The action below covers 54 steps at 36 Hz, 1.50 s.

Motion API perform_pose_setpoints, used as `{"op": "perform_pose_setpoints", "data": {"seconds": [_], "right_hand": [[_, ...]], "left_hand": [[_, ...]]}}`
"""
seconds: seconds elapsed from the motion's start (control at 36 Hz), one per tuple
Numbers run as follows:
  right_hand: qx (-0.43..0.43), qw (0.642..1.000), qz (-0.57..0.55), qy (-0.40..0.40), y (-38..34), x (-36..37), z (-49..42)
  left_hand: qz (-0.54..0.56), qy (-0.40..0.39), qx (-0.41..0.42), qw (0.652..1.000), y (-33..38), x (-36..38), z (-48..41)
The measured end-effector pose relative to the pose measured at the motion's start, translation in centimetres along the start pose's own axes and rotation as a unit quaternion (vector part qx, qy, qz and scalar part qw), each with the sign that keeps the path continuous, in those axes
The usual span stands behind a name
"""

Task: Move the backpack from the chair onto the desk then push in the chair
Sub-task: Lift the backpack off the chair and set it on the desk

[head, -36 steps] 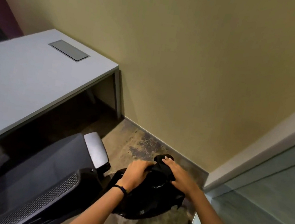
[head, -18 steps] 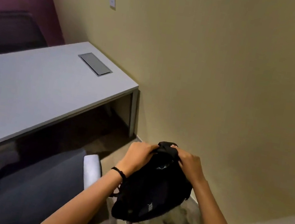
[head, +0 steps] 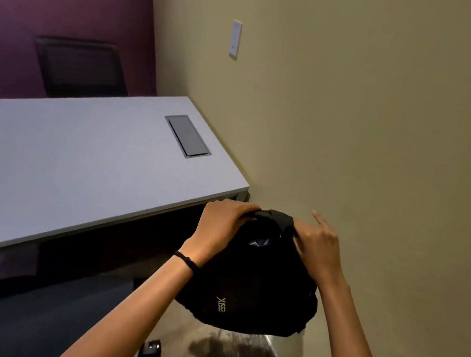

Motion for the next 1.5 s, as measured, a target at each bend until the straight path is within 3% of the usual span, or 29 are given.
{"op": "perform_pose_setpoints", "data": {"seconds": [0.31,0.5,0.92,1.08,1.25,1.5], "right_hand": [[-0.034,0.994,-0.042,0.095,1.1,3.7,-13.9],[-0.077,0.982,-0.086,0.148,0.3,6.5,-20.6],[-0.157,0.953,-0.195,0.172,-2.1,12.3,-32.4],[-0.174,0.942,-0.217,0.190,-4.0,14.5,-35.5],[-0.165,0.949,-0.201,0.182,-5.2,17.6,-38.9],[-0.171,0.959,-0.163,0.157,-5.5,22.9,-43.2]], "left_hand": [[-0.024,0.173,0.001,0.985,-4.0,-4.5,-11.4],[-0.079,0.227,0.006,0.971,-6.9,-7.0,-16.9],[-0.162,0.379,0.031,0.911,-12.8,-11.0,-24.6],[-0.188,0.408,0.012,0.893,-15.0,-12.7,-25.9],[-0.168,0.400,-0.008,0.901,-18.2,-13.6,-28.8],[-0.155,0.385,0.033,0.909,-23.9,-12.8,-34.7]]}}
Point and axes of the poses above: each hand's wrist, its own z-axis away from the middle knuckle, its own x-axis out of the palm, y = z × x, the point moved 7 cm from there along -z, towards the middle knuckle, and after that the axes turned 13 degrees about y, right-handed, at the moved point
